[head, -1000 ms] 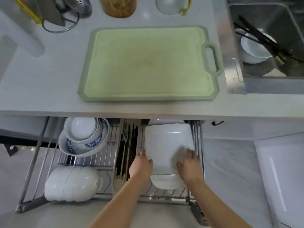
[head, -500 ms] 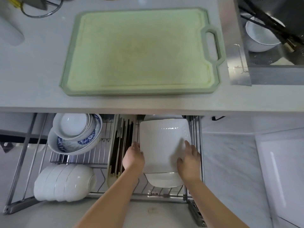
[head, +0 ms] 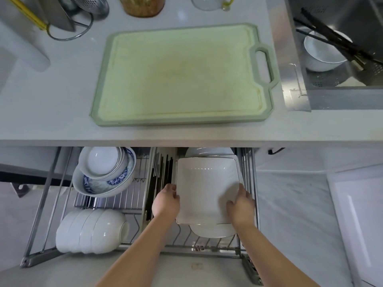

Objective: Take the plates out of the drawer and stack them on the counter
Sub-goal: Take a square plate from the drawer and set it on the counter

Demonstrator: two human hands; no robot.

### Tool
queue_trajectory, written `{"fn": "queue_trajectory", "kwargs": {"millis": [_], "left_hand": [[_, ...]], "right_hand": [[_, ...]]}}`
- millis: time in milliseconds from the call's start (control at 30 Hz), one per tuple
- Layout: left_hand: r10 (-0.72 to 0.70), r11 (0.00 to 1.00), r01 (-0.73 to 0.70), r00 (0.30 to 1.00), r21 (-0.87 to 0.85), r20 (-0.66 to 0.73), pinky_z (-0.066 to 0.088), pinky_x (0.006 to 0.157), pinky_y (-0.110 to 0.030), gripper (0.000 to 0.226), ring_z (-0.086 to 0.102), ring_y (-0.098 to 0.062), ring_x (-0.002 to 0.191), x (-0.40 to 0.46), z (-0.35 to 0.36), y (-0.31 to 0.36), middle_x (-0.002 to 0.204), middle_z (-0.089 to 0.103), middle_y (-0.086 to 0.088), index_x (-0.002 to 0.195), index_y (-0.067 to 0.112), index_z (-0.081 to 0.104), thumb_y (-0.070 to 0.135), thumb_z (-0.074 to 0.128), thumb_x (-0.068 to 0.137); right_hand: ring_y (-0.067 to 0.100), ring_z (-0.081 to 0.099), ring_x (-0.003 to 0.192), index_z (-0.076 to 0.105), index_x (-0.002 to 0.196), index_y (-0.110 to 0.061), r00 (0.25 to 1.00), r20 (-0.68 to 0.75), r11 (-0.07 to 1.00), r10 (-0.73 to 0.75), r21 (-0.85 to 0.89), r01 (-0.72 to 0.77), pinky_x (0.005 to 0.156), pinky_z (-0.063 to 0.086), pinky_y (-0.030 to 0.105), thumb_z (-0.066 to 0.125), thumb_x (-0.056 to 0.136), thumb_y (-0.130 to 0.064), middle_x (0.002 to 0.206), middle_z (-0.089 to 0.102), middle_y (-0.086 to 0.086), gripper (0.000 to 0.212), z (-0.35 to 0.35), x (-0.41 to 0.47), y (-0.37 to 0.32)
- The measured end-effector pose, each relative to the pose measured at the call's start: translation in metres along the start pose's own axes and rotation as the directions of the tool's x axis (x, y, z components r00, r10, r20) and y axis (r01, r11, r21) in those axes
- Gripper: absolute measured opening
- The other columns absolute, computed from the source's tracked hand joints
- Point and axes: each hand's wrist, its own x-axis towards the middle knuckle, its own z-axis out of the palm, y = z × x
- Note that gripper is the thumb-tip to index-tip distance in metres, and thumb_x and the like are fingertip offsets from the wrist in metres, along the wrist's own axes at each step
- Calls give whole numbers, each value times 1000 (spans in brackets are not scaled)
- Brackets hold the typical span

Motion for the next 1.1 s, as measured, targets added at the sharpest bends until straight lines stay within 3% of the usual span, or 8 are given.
{"fn": "queue_trajectory", "kwargs": {"millis": [233,367,467,533,633,800,933,1100], "left_hand": [[-5,996,5,1000,-87,-7,51,77,-33,37,62,-20,97,-36,-33,-14,115,65,-4,126,15,50,12,51,90],[9,991,-11,1000,-130,-11,54,78,-36,33,63,-20,90,-61,-57,-15,111,65,-2,122,16,50,11,52,90],[19,981,-22,1000,-194,-18,54,79,-37,31,62,-18,89,-82,-72,-9,107,64,-1,120,17,50,11,52,90],[31,971,-36,999,-238,-23,52,74,-32,29,60,-15,84,-97,-78,-2,99,62,1,118,17,51,11,53,89],[81,958,-80,997,-275,-8,45,62,-23,28,57,-9,77,-118,-84,10,91,60,6,114,18,52,11,54,88],[155,950,-150,988,-273,-6,39,58,-18,26,54,-3,77,-150,-87,47,89,57,10,111,22,51,12,56,87],[221,928,-220,975,-301,-33,36,56,-19,21,52,-2,74,-176,-80,92,86,55,11,100,28,48,13,55,87],[290,868,-307,951,-391,-103,39,58,-22,20,52,-8,68,-216,-60,161,76,57,6,100,17,58,6,54,84]], "right_hand": [[40,46,121,33,142,-1,999,20,999,37,16,-37,103,38,39,50,89,-6,133,46,27,56,-16,-27,-14],[38,54,112,51,130,2,999,-36,981,0,191,7,96,45,38,50,85,3,122,58,25,45,-36,-47,-21],[35,58,105,56,119,5,993,-109,933,37,359,4,81,43,33,50,83,10,114,62,24,37,-57,-66,-23],[32,58,96,56,116,2,988,-137,898,65,439,2,71,36,28,47,83,11,107,63,20,35,-72,-79,-21],[26,52,83,54,109,-5,985,-145,859,88,512,-1,70,36,31,44,83,10,93,60,11,31,-94,-97,-11],[27,52,78,51,92,-10,983,-154,834,100,552,2,67,36,31,44,81,10,84,59,7,24,-137,-116,16],[28,55,83,54,94,-9,979,-164,767,119,641,14,69,40,31,43,79,8,81,60,4,25,-182,-126,45],[26,55,81,55,96,-7,968,-234,714,92,693,100,64,39,31,44,79,8,81,60,2,25,-252,-132,90]]}}
